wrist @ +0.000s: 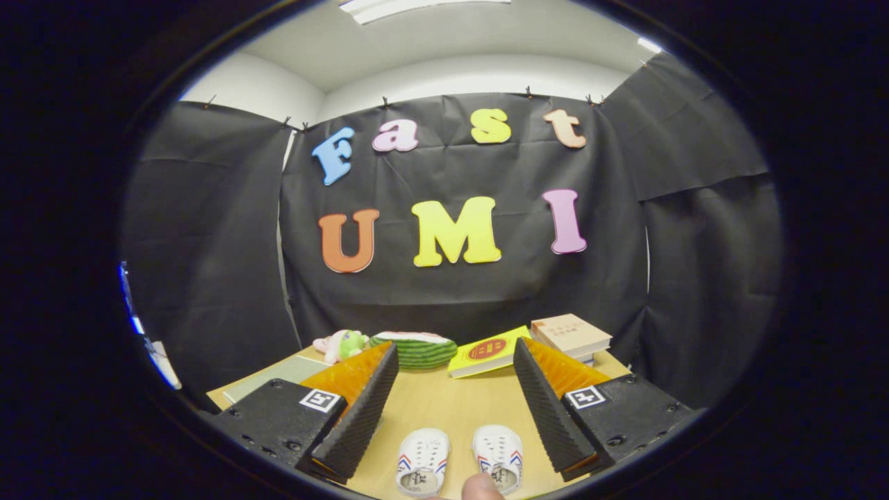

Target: Open the storage box then place both shoes into the box .Put the left shoe in first, then the right shoe, with the right side of both shoes facing outward in a uniform manner.

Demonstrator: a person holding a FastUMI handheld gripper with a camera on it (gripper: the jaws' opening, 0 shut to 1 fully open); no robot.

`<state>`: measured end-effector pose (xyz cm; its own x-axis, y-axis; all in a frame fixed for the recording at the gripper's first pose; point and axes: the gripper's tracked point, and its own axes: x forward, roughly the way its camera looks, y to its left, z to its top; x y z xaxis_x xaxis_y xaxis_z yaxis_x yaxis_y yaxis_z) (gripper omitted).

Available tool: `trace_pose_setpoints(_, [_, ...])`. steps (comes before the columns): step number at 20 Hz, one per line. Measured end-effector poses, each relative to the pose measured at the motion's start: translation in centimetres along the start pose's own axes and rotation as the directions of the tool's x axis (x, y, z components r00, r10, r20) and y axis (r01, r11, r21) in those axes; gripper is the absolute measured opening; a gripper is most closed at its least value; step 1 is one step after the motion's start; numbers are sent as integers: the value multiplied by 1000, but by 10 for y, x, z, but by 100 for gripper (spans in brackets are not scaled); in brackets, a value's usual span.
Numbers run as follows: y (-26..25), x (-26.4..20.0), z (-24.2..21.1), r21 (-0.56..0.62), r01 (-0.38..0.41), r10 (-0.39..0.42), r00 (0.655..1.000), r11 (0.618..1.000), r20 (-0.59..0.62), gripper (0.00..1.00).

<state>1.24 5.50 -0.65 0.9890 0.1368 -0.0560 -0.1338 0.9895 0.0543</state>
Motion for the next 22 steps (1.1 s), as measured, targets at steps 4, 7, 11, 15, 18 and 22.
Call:
trace_pose_setpoints(4, [17, 4, 3, 14, -43, 43, 999, 999, -20, 100])
trace_pose_setpoints(7, [47, 5, -9, 73, -150, 156, 985, 986, -79, 100])
trace_pose_setpoints(11, [71, 10, -32, 116, -250, 266, 952, 961, -151, 100])
trace_pose_setpoints(15, [99, 12, -67, 202, -363, 405, 884, 910, -234, 100])
trace_pose_setpoints(18, [116, 15, -101, 264, -388, 458, 837, 883, -300, 100])
trace_pose_setpoints(22, [138, 21, -145, 347, -370, 486, 798, 861, -355, 98])
